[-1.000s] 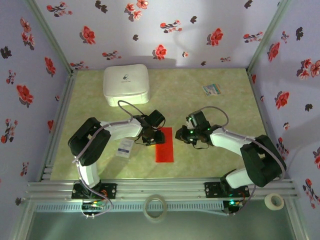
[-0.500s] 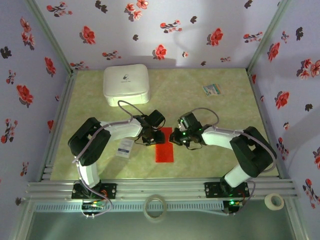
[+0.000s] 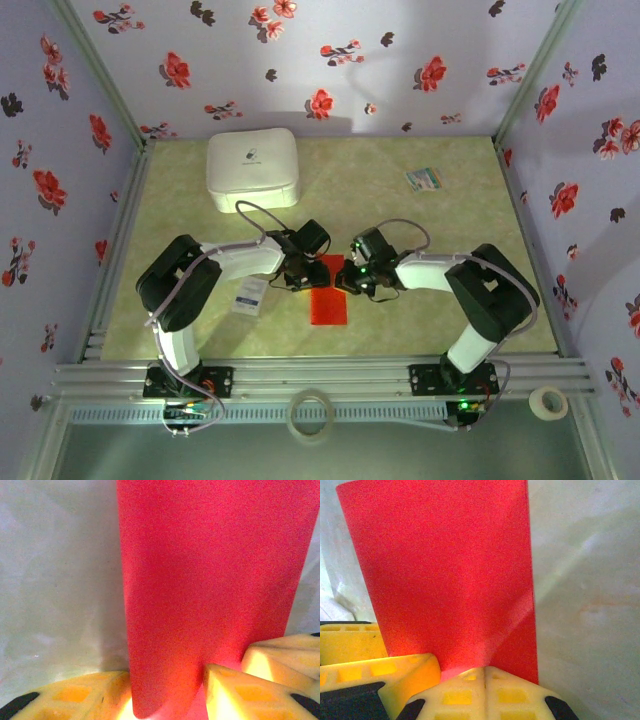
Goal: Fold a paper plane with a square sheet of paper (pick it up from the middle)
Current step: Hold the square sheet of paper at the center of the table.
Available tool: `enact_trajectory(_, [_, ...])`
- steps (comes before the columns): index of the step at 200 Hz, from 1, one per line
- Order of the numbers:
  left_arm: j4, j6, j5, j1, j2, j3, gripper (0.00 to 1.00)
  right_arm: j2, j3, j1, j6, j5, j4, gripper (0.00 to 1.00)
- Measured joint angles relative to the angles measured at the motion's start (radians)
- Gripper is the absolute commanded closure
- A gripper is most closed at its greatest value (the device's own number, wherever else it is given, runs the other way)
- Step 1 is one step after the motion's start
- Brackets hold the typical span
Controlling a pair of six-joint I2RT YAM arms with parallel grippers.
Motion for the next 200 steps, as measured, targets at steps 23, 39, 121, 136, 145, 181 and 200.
enact_trajectory(23, [0.001,0.0,0.001,0.0,0.0,0.0,0.52,0.001,0.0,0.0,-0.019,0.001,-0.002,0.99])
enact_trajectory(39, [0.002,0.0,0.003,0.0,-0.006,0.0,0.49,0.009,0.018,0.0,-0.048,0.001,-0.025,0.99])
enact_trajectory(121, [0.012,0.001,-0.083,0.069,-0.122,-0.061,0.44,0.114,0.204,-0.034,-0.22,-0.006,-0.214,0.99])
enact_trajectory(136, [0.009,0.004,-0.097,0.08,-0.156,-0.065,0.49,0.117,0.211,-0.044,-0.236,-0.008,-0.224,0.99])
enact_trajectory(145, [0.012,0.006,-0.097,0.08,-0.178,-0.069,0.55,0.117,0.211,-0.047,-0.242,-0.007,-0.225,0.99])
enact_trajectory(181, [0.11,0.006,-0.019,0.096,-0.226,-0.127,0.86,0.117,0.211,-0.049,-0.246,-0.01,-0.226,0.99])
enact_trajectory(200, [0.217,-0.006,0.068,0.121,-0.226,-0.181,1.0,0.117,0.209,-0.05,-0.246,-0.011,-0.224,0.99])
